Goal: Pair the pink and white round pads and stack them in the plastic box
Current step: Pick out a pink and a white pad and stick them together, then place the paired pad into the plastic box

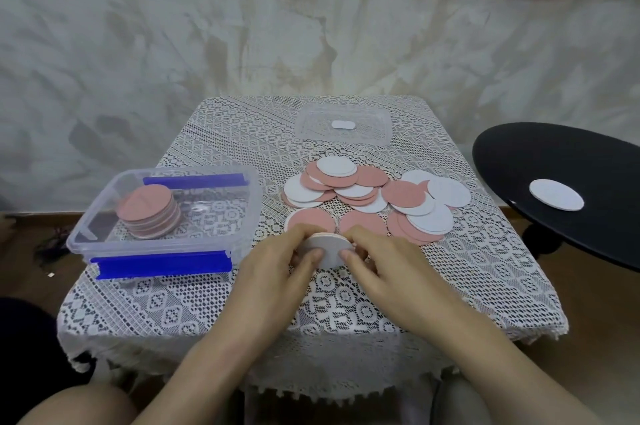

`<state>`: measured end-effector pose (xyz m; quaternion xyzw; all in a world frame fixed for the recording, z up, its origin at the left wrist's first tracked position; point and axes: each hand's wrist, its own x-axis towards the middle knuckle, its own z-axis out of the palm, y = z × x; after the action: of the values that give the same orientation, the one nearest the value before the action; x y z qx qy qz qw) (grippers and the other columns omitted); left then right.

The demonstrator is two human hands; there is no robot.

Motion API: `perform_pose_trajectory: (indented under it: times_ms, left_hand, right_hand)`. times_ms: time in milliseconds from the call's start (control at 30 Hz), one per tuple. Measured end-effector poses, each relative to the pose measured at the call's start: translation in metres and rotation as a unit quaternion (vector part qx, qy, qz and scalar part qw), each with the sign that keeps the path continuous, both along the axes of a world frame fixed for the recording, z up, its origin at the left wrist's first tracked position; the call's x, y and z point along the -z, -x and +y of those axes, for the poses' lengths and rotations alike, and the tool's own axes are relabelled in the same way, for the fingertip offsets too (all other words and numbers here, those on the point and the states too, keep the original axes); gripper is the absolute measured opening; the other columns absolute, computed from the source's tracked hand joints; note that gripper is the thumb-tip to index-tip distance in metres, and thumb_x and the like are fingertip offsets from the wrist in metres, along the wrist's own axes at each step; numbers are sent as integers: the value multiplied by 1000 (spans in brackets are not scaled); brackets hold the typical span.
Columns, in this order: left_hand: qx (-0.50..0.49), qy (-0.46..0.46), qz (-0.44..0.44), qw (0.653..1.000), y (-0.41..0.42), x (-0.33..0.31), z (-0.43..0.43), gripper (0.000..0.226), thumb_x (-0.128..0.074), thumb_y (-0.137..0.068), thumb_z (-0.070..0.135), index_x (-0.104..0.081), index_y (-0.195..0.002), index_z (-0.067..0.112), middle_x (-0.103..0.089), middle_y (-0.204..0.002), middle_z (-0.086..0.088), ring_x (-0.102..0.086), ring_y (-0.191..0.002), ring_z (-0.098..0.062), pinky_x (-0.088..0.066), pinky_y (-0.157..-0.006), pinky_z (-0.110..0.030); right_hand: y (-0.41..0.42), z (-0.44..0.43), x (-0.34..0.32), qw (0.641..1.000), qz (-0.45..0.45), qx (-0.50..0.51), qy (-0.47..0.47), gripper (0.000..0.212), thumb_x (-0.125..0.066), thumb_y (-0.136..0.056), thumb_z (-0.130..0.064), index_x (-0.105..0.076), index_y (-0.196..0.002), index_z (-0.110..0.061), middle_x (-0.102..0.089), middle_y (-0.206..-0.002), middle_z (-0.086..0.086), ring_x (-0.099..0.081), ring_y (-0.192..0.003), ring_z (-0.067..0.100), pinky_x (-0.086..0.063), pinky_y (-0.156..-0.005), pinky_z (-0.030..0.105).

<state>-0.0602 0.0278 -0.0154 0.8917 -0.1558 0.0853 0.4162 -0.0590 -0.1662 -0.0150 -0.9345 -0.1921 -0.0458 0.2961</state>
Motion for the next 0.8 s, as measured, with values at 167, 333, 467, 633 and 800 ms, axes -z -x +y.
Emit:
perform_pose_trajectory:
  times_ms: [167,333,467,633,800]
  left_hand:
    - [4,13,-16,1000,1,0,0,14,-57,-100,25,-64,-107,35,-65,-77,13,-59,-72,-7,-44,-60,-23]
    - [2,-12,2,1000,-1,6,0,6,-56,-99,29,-62,-100,28,-62,-69,5,-56,-68,-13,-43,-62,-30]
    - [4,13,-8,1000,1,0,2,8,-55,-100,31,-60,-95,29,-61,-68,4,-55,-62,-12,-42,-56,-30]
    - [-5,49,-6,999,10,-11,15,12,-56,-100,34,-58,-89,28,-57,-63,4,-54,-55,-15,-45,-54,-42]
    - [-53,81,-11,995,16,-24,40,11,-59,-92,39,-65,-90,29,-64,-69,7,-57,-61,-9,-49,-59,-40]
  right_hand:
    - [0,1,-2,1000,-17,24,-10,20,-48,-103,-33,-44,-84,-26,-49,-63,-10,-48,-59,7,-37,-58,30]
    - [1,2,-1,999,28,8,35,21,-44,-104,-35,-41,-86,-25,-52,-71,-6,-51,-66,16,-43,-64,43]
    - [-1,4,-8,1000,16,12,-7,22,-49,-102,-35,-46,-84,-24,-51,-63,-7,-47,-58,9,-38,-59,35]
    - [-4,12,-21,999,17,-9,-47,19,-51,-100,-38,-46,-81,-34,-59,-70,-7,-55,-65,12,-46,-65,37]
    - [-7,39,-30,996,23,-44,-77,10,-54,-100,-38,-57,-92,-33,-62,-77,-8,-58,-68,11,-49,-66,36]
